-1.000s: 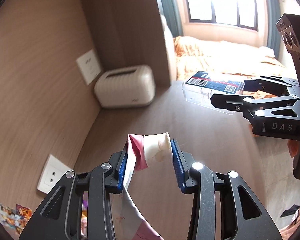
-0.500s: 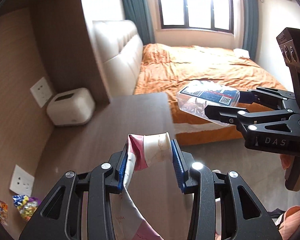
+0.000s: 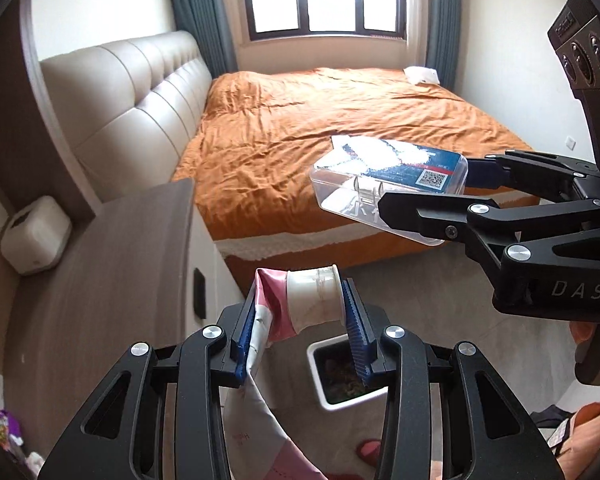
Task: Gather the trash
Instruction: 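Carry the paper cup and clear box over the white bin and open both tools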
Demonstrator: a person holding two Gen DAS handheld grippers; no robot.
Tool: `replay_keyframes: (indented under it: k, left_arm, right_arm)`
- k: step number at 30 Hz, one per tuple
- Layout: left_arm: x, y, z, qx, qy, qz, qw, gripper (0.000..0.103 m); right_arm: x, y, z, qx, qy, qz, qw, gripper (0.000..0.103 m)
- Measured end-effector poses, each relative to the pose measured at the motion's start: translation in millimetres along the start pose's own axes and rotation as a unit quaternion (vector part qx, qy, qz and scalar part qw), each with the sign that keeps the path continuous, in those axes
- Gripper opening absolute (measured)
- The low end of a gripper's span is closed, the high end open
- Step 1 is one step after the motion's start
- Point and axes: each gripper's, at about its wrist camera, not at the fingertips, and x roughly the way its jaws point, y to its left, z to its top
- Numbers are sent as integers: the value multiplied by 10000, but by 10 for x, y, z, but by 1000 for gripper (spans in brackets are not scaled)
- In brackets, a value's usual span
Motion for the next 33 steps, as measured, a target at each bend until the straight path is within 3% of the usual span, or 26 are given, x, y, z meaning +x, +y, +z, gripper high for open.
replay_keyframes:
  k: [9,14,30,31,32,33]
  left_arm:
    - [639,-343,-157,236,448,-244,9984,38]
    - [1026,-403,-391,115,660,-452,9967,38]
    - [2652,-433,-1554,-127,1206,-921,9883,39]
    - [2727,-432,-1611,-168,1210,-990,9876,44]
    - [2815,-428,-1673,-234,1249,-1077,9860,80]
    - [2948,-424,-1757,-302,1343,-1102,9843,100]
  right_arm:
    - [138,-403,-419,279,377,-201,9987,59]
    - [407,-524,-719,307,631,-176,9974,59]
    - [1883,-865,-1871,488,1509,-135,9872,59]
    - [1993,-879,-1942,467,1620,-120,9856,62]
    - [2137,-898,-2041,424,1807,-187,9824,72]
    - [2234,-918,-2126,395,1904,-273,9805,100]
